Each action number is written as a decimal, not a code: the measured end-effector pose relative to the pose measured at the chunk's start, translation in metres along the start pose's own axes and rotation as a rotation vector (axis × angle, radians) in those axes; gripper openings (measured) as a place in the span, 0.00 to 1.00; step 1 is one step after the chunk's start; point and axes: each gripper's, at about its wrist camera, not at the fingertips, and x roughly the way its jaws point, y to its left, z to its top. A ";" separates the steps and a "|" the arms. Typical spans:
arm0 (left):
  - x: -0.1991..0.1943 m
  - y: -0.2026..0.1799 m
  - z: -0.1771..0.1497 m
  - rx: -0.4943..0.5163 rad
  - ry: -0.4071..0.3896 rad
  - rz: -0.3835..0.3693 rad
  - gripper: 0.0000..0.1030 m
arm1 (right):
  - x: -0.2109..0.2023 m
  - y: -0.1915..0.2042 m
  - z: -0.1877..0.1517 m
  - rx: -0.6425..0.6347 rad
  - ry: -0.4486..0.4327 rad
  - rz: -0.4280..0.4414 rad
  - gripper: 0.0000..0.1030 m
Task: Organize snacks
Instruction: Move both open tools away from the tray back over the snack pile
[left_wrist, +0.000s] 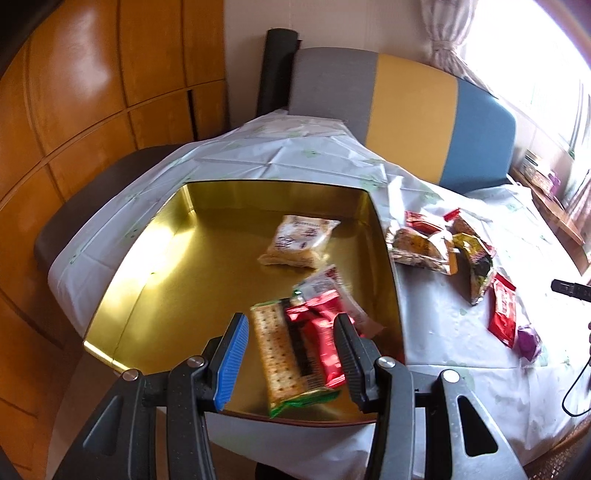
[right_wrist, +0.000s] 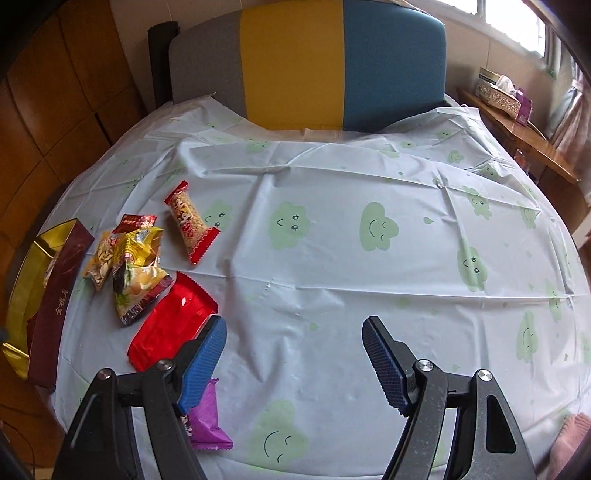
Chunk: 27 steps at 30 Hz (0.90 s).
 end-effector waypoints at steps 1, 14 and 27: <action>0.000 -0.003 0.002 0.004 0.001 -0.012 0.47 | -0.001 0.001 0.000 0.001 -0.001 0.004 0.74; -0.001 -0.083 0.029 0.291 0.052 -0.197 0.46 | -0.009 0.001 0.002 0.008 -0.025 0.024 0.76; 0.053 -0.171 0.053 0.472 0.145 -0.232 0.46 | -0.019 0.007 0.003 -0.011 -0.056 0.058 0.76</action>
